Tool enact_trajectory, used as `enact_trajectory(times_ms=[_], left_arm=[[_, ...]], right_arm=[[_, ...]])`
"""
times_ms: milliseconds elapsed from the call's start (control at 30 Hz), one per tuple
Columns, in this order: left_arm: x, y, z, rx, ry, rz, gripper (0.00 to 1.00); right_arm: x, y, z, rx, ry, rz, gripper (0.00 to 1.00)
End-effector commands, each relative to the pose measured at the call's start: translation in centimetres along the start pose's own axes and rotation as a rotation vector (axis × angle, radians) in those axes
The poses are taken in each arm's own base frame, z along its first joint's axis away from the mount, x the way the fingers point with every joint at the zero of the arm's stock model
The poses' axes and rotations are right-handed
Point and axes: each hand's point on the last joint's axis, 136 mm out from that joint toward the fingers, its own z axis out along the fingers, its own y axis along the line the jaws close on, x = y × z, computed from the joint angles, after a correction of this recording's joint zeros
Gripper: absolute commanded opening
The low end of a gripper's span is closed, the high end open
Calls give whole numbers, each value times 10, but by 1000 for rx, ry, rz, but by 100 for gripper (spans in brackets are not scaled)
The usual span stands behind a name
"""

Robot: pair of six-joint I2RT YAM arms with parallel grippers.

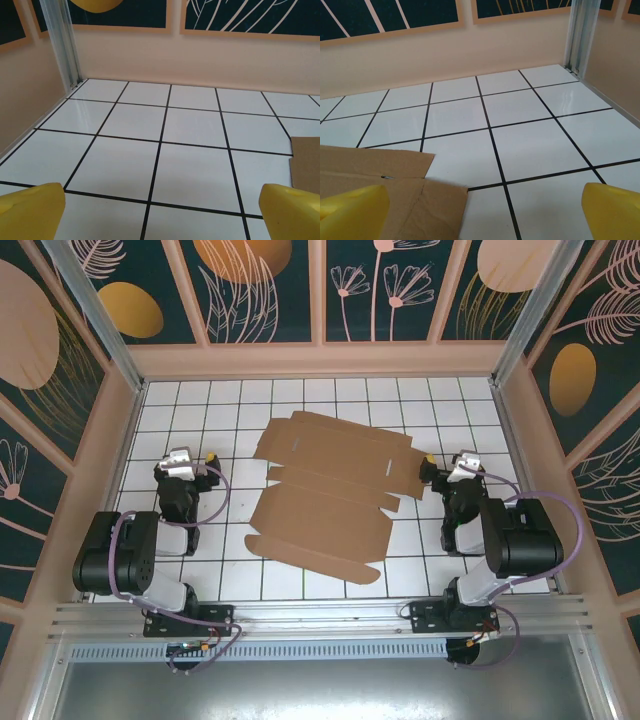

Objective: Fold the paper box

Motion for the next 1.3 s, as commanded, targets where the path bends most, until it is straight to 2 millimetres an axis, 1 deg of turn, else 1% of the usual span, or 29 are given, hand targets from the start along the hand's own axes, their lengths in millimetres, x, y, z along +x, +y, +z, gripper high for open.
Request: enact_trajectory(times_ms=[0, 100, 167, 233, 367, 433, 467, 967, 1100, 1133, 1200, 1233, 1267], left_arm=[[-11, 1, 1, -8, -39, -13, 99], [-11, 1, 1, -8, -39, -13, 99], [-10, 1, 1, -9, -37, -14, 99], [-11, 1, 2, -9, -38, -14, 99], [-10, 1, 1, -9, -36, -13, 99], [-11, 1, 2, -8, -37, -13, 99], [-10, 1, 2, -8, -34, -13, 99], [-10, 1, 2, -8, -32, -13, 99], [-11, 2, 0, -10, -42, -13, 99], [-13, 3, -3, -17, -53, -18, 99], [-23, 11, -8, -65, -68, -37, 99], [-29, 12, -7, -73, -57, -34, 99], [-38, 9, -5, -64, -40, -22, 99]], right_arm=[[-14, -3, 2, 18, -50, 12, 99], [-13, -3, 3, 6, -42, 17, 99], [-15, -9, 2, 15, -50, 46, 99], [-15, -10, 1, 20, -50, 45, 99], [-14, -8, 3, 19, -43, 29, 99], [-12, 2, 5, -33, -28, 7, 99], [-12, 3, 6, -38, -27, 6, 99], [-12, -1, 7, -27, -24, 14, 99], [-12, 3, 6, -52, -22, 15, 99], [-12, 3, 6, -55, -24, 14, 99], [-15, 18, 4, -118, -27, -27, 99], [-21, 19, 2, -100, -35, -43, 99], [-35, 15, 2, -8, -46, -57, 99]])
